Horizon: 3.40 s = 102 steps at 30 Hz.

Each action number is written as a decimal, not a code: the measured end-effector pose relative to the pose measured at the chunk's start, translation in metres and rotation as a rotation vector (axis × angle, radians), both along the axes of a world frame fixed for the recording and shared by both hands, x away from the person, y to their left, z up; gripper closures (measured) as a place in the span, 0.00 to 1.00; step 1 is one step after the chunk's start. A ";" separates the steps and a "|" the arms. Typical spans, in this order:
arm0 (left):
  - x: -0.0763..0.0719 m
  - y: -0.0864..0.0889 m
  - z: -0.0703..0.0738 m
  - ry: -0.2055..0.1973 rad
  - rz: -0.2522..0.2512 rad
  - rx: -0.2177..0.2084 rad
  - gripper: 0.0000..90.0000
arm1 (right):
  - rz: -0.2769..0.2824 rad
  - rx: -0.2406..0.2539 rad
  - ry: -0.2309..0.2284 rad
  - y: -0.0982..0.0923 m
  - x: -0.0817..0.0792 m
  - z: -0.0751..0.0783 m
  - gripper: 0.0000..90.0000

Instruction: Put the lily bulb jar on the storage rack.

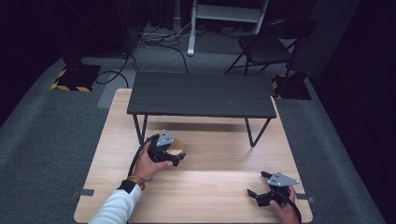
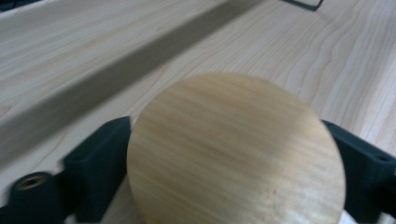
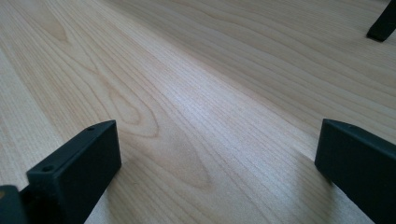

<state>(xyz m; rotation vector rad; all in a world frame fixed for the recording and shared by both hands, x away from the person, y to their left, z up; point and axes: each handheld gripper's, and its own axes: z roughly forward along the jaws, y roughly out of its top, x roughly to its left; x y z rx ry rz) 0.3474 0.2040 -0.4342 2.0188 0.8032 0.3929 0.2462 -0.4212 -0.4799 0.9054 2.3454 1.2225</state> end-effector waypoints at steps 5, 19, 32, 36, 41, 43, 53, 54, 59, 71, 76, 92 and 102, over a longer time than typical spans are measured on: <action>0.001 -0.003 0.002 -0.022 -0.023 0.023 0.26 | 0.001 0.001 0.000 0.000 0.000 0.000 0.00; -0.007 0.001 0.030 -0.003 -0.021 0.035 0.27 | 0.002 -0.001 -0.001 0.000 0.001 0.000 0.00; -0.004 0.007 0.099 0.002 -0.122 -0.028 0.27 | 0.002 -0.001 -0.002 0.000 0.001 0.000 0.00; 0.001 0.002 0.120 -0.008 -0.136 -0.028 0.27 | 0.002 -0.001 -0.002 0.000 0.000 0.000 0.00; 0.008 -0.007 0.147 -0.037 -0.159 -0.039 0.27 | 0.002 -0.001 -0.002 0.000 0.000 0.000 0.00; 0.009 -0.008 0.151 -0.045 -0.163 -0.036 0.27 | 0.002 -0.001 -0.002 0.000 0.000 0.000 0.00; 0.028 -0.022 0.195 -0.052 -0.182 -0.029 0.27 | 0.001 -0.001 -0.002 0.000 0.000 0.000 0.00; 0.030 -0.024 0.198 -0.057 -0.184 -0.030 0.27 | 0.001 -0.001 -0.002 0.000 0.000 0.000 0.00; 0.043 -0.034 0.210 -0.070 -0.198 -0.032 0.27 | -0.001 -0.001 -0.001 0.000 0.000 0.000 0.00; 0.075 -0.060 0.223 -0.088 -0.196 -0.007 0.27 | 0.000 -0.001 -0.001 0.000 0.000 0.000 0.00; 0.094 -0.069 0.224 -0.090 -0.183 -0.005 0.27 | 0.000 -0.001 -0.001 0.000 0.000 0.000 0.00; 0.120 -0.084 0.210 -0.081 -0.183 -0.004 0.26 | 0.002 -0.001 -0.001 0.000 0.000 0.000 0.00; 0.106 -0.064 0.200 -0.075 -0.132 -0.032 0.03 | 0.002 -0.001 -0.001 0.000 0.000 0.000 0.00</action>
